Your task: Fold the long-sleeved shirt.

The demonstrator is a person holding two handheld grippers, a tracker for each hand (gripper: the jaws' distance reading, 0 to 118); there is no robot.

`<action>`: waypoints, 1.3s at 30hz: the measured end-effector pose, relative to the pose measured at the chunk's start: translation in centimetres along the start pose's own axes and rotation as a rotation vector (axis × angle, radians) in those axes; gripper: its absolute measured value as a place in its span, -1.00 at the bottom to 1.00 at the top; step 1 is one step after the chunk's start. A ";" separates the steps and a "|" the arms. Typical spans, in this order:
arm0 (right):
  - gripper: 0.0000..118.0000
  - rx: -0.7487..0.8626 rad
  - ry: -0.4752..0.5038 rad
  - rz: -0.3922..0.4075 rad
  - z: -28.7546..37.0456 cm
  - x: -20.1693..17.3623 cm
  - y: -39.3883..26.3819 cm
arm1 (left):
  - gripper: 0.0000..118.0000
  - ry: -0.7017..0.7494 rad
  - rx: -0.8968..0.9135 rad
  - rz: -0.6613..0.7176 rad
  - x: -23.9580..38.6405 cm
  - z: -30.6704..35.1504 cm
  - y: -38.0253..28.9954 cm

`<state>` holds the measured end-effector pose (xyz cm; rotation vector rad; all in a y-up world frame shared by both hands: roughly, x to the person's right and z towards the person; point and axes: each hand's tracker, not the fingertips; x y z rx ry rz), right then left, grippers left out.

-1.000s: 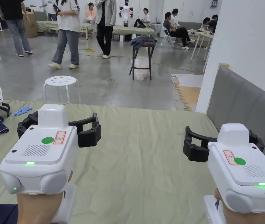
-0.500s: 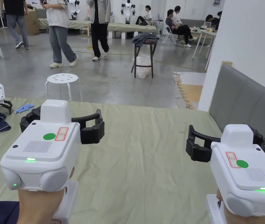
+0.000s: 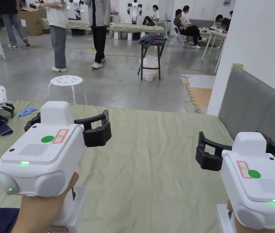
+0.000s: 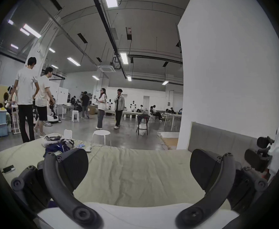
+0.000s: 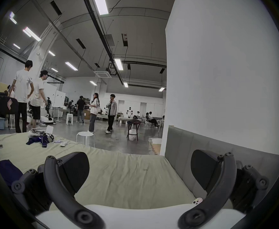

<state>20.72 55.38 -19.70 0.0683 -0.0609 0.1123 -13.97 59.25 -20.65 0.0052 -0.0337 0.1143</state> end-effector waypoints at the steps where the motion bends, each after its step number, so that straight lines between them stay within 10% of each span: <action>1: 1.00 -0.007 0.008 0.001 0.0 0.0 0.0 | 0.88 0.003 -0.007 0.001 0.1 -0.1 0.1; 39: 1.00 -0.022 0.034 0.003 -0.8 -0.5 0.5 | 0.88 0.138 -0.097 -0.056 -0.3 -0.5 -0.5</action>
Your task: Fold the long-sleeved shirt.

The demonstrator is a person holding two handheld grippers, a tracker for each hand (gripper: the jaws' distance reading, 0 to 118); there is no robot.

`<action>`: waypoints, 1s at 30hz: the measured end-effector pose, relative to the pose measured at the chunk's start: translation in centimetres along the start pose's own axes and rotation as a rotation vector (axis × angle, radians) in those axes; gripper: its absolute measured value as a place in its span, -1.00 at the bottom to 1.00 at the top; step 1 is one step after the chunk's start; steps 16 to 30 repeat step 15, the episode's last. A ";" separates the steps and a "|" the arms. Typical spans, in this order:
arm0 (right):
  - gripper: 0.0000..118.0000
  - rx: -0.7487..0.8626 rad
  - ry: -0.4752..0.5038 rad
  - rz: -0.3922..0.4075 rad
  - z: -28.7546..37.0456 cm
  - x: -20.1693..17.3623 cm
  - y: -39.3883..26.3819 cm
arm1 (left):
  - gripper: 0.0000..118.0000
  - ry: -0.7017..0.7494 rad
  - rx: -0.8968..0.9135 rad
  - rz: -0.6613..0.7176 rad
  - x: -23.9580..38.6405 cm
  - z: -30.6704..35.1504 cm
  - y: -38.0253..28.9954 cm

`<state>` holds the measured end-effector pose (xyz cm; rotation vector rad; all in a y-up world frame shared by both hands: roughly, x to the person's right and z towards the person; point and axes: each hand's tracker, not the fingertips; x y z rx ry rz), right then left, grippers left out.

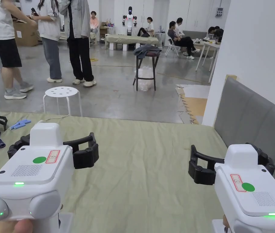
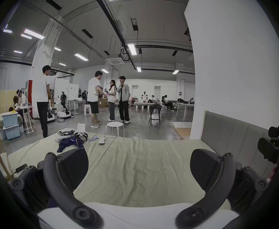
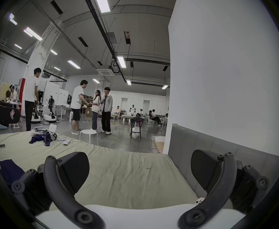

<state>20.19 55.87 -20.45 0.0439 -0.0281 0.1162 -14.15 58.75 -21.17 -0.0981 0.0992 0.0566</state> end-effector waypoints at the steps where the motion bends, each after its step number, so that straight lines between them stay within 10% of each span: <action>1: 1.00 0.000 -0.001 0.001 0.0 0.0 0.0 | 0.88 -0.001 0.002 -0.003 0.0 0.0 0.0; 30: 1.00 0.001 0.002 0.006 0.1 -0.1 0.1 | 0.88 0.021 0.015 -0.002 -0.5 -0.3 0.5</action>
